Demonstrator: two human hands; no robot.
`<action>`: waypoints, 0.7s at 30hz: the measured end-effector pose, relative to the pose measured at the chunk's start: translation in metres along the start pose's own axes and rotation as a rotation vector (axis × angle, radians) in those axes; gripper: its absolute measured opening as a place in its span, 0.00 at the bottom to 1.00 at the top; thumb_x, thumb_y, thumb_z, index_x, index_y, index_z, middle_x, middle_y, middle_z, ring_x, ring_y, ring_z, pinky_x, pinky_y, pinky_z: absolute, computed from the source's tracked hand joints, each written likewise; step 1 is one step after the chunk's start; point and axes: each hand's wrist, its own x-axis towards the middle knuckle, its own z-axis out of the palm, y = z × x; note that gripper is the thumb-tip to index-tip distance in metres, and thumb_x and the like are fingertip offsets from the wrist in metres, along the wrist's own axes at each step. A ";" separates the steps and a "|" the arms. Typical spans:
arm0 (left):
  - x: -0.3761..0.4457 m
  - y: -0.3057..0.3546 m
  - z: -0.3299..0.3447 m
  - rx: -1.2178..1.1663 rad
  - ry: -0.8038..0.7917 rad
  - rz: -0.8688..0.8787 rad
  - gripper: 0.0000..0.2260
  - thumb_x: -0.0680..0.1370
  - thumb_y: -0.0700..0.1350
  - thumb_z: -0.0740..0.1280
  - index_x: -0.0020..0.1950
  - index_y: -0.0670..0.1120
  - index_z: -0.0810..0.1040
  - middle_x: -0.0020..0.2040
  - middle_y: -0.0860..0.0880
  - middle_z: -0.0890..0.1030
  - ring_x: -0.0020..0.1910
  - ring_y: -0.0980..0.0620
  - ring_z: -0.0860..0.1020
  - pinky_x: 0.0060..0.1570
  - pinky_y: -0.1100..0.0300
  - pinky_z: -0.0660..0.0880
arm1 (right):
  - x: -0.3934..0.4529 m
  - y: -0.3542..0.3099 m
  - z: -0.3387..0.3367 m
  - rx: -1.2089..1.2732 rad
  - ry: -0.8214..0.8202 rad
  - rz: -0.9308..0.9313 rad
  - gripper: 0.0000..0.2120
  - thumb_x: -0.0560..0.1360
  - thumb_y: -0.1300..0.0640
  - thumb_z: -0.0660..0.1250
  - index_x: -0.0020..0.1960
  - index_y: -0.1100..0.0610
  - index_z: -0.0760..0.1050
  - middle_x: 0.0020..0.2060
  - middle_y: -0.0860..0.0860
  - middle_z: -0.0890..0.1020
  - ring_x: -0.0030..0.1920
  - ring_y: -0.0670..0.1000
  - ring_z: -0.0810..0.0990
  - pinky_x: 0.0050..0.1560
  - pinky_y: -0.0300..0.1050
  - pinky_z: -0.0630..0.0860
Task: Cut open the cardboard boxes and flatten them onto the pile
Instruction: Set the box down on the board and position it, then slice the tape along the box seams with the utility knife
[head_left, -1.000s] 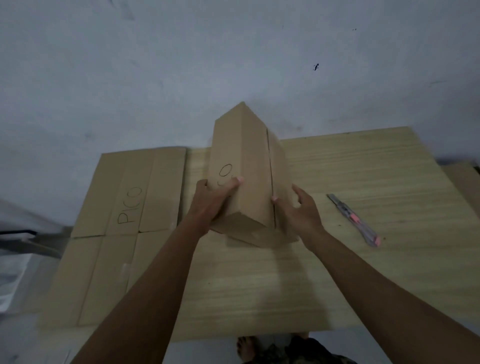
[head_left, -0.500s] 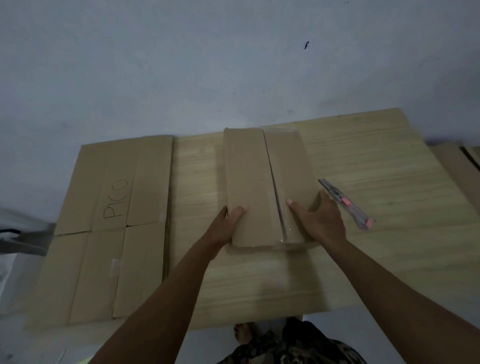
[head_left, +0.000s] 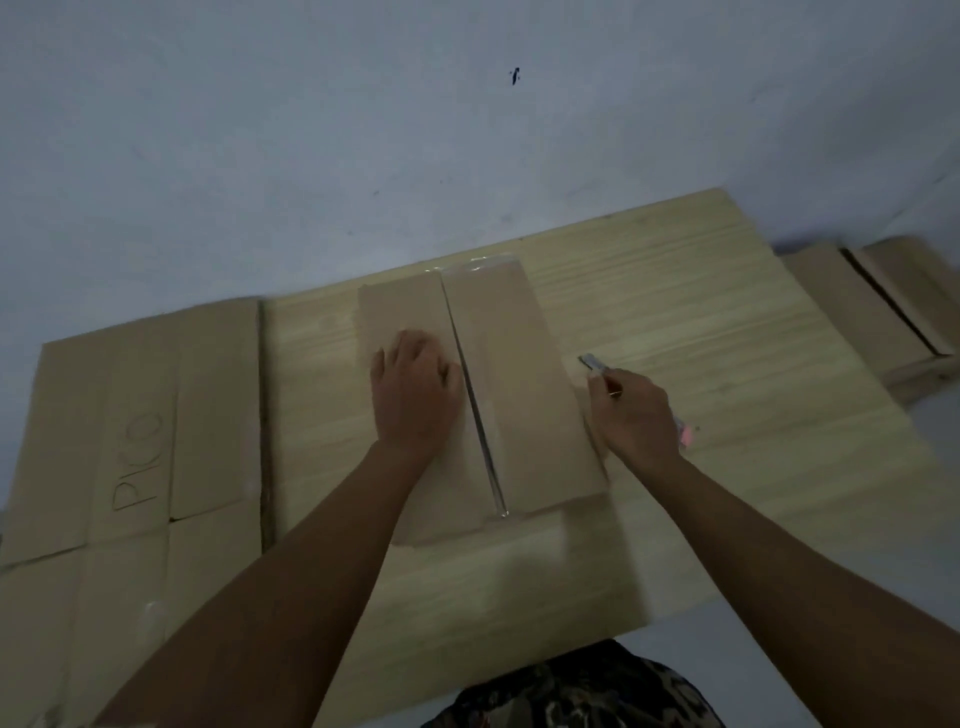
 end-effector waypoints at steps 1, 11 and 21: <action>0.008 0.004 0.002 0.009 0.006 -0.003 0.05 0.77 0.45 0.67 0.47 0.43 0.76 0.56 0.43 0.77 0.57 0.39 0.77 0.64 0.44 0.68 | 0.010 0.003 -0.001 -0.042 0.005 -0.003 0.15 0.80 0.48 0.62 0.54 0.55 0.83 0.49 0.55 0.84 0.53 0.60 0.81 0.51 0.49 0.75; 0.050 -0.008 0.009 0.055 0.024 0.007 0.18 0.77 0.49 0.56 0.60 0.43 0.79 0.54 0.40 0.77 0.55 0.36 0.75 0.51 0.45 0.70 | 0.063 0.039 0.019 -0.451 -0.210 0.012 0.20 0.77 0.57 0.65 0.69 0.53 0.72 0.62 0.57 0.72 0.64 0.60 0.72 0.63 0.57 0.69; 0.094 -0.051 0.003 0.103 -0.366 0.026 0.46 0.70 0.71 0.50 0.83 0.47 0.53 0.82 0.45 0.53 0.82 0.44 0.46 0.78 0.35 0.44 | 0.072 0.048 0.033 -0.316 -0.130 -0.031 0.16 0.80 0.59 0.61 0.67 0.52 0.75 0.60 0.58 0.76 0.60 0.63 0.75 0.57 0.57 0.72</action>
